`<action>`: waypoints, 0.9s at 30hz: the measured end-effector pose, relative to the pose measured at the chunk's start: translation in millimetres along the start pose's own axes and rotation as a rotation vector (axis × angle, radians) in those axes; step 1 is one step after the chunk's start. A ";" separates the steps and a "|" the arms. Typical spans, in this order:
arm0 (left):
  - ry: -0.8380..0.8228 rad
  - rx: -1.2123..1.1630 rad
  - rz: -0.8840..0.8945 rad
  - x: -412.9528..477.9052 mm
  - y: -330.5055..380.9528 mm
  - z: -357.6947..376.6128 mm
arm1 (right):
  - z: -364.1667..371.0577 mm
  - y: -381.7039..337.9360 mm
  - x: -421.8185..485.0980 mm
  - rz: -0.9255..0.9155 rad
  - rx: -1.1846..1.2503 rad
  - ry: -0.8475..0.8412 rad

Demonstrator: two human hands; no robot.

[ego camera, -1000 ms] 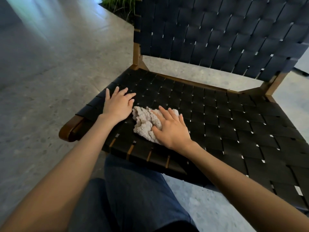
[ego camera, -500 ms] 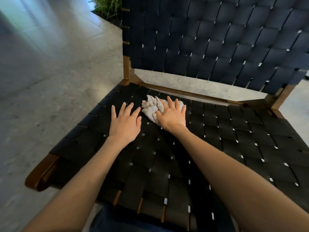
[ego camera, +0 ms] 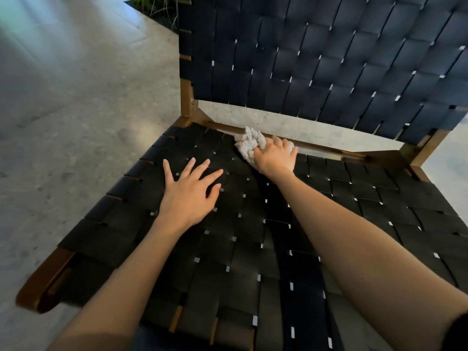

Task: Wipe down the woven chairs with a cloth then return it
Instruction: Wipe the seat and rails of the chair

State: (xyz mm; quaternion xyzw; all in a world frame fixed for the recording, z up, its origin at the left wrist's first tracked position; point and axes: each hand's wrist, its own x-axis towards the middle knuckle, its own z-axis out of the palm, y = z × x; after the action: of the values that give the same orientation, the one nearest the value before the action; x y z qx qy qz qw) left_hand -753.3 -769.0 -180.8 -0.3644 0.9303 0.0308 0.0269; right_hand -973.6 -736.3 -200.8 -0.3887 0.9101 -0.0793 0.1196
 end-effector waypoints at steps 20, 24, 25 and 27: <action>0.001 -0.095 -0.015 -26.7 11.9 -8.1 | -38.4 26.1 -246.3 -0.494 0.071 -0.281; 0.009 -0.100 -0.021 -29.2 13.0 -7.6 | -46.4 17.2 -276.8 -0.516 0.050 -0.334; 0.009 -0.103 -0.018 -29.3 13.1 -8.1 | -46.7 13.5 -281.1 -0.515 0.054 -0.330; 0.018 -0.106 -0.014 -30.9 14.2 -9.0 | -45.1 9.6 -286.5 -0.511 0.050 -0.308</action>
State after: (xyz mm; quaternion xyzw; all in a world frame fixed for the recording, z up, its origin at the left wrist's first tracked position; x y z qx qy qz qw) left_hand -740.5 -738.4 -169.0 -0.3719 0.9251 0.0766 -0.0006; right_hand -801.1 -519.3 -115.1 -0.6094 0.7519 -0.0693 0.2419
